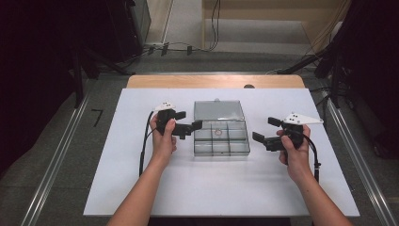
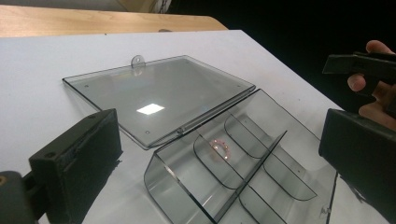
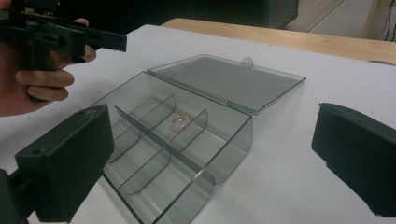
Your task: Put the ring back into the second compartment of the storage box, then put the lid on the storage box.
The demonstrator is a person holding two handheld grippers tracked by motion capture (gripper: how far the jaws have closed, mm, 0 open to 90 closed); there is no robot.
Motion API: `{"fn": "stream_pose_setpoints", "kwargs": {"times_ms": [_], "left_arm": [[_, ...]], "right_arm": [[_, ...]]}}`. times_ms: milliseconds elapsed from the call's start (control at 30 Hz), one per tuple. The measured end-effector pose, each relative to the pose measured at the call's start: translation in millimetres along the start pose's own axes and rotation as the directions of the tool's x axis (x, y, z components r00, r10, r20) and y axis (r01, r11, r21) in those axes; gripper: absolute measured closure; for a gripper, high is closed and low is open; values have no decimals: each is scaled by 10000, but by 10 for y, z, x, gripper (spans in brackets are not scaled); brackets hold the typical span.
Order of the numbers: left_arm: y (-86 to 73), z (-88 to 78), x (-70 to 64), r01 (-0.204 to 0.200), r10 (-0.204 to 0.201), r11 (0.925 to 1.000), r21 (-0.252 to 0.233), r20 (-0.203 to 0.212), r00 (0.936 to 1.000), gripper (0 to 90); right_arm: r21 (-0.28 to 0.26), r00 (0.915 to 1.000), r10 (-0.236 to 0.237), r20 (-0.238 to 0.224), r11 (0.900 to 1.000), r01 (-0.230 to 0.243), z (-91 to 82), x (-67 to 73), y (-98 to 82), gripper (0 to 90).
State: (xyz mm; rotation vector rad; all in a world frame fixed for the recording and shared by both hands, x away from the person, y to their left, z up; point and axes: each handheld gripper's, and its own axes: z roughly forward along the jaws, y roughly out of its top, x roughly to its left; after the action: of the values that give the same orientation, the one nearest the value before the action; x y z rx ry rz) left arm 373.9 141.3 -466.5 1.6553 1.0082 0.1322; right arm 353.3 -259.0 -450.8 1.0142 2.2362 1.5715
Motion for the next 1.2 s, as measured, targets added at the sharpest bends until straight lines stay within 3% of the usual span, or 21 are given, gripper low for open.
{"fn": "stream_pose_setpoints", "kwargs": {"times_ms": [267,500,933,1033,1200], "left_arm": [[27,85,21,-101,105,9992,377,-104,9999,0],[57,138,73,49,-40,9989,456,-216,9998,0],[126,254,156,179,-145,9972,730,-475,9988,0],[136,291,185,288,-246,9963,810,-513,9984,7],[153,338,257,808,-769,9943,702,-565,9954,36]], "right_arm": [[181,10000,76,31,9998,-77,160,-40,99,0],[366,10000,-5,9,9993,4,275,-51,161,0],[556,9991,415,94,9976,-419,491,-217,247,0],[627,9987,482,192,9968,-493,550,-250,261,0],[750,9976,663,213,9949,-677,637,-291,263,0]]}}
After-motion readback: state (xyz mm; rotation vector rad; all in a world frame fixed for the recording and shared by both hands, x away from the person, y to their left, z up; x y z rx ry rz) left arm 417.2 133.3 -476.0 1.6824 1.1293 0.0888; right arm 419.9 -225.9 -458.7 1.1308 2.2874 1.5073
